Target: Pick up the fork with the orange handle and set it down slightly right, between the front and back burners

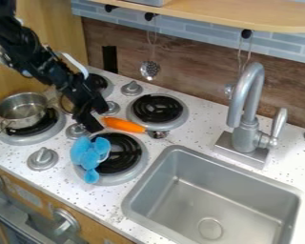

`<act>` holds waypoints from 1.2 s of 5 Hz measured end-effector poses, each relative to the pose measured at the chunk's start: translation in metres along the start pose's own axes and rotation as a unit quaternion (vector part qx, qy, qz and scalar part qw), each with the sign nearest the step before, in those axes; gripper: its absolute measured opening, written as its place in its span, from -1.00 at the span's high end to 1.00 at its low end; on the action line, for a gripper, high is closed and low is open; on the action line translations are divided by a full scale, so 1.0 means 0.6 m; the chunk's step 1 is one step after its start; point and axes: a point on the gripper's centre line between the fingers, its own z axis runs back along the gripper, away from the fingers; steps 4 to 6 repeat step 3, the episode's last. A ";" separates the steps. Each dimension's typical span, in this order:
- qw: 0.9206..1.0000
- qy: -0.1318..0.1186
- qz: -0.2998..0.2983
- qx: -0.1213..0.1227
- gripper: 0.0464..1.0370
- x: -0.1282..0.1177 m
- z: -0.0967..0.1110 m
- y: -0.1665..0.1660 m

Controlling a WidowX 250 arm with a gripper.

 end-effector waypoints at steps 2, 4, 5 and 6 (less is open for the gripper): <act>0.999 -0.016 -0.023 0.016 -0.93 0.045 0.072 -0.014; 0.999 -0.010 -0.021 0.028 -0.93 0.043 0.095 -0.032; 0.999 -0.010 -0.021 0.028 -0.93 0.043 0.095 -0.032; 0.999 -0.010 -0.021 0.028 -0.93 0.043 0.095 -0.032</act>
